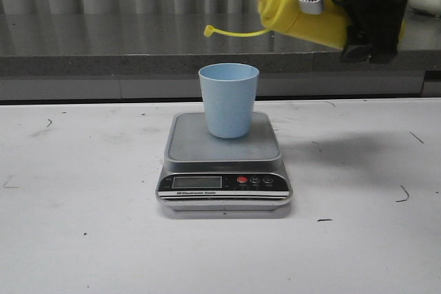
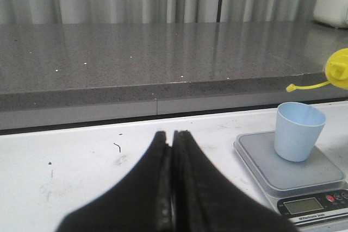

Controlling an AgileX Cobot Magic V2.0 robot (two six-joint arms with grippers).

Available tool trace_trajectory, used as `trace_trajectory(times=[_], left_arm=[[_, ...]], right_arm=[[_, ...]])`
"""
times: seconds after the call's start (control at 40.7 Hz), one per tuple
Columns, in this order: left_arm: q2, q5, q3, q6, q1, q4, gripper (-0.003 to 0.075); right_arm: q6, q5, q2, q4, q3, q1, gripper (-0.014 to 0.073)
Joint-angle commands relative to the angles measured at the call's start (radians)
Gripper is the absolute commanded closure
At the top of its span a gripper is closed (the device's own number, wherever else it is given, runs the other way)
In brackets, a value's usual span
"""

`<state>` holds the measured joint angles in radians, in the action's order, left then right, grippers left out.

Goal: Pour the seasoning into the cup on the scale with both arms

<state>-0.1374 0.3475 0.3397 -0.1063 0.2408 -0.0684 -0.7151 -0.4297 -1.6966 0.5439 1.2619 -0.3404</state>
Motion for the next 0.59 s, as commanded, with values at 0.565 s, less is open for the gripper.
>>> trace_trajectory(times=[0.565], left_arm=[[-0.011, -0.089, 0.025, -0.009, 0.000, 0.007, 0.0740]], right_arm=[[0.355, -0.056, -0.007, 0.556, 0.108, -0.027, 0.0295]])
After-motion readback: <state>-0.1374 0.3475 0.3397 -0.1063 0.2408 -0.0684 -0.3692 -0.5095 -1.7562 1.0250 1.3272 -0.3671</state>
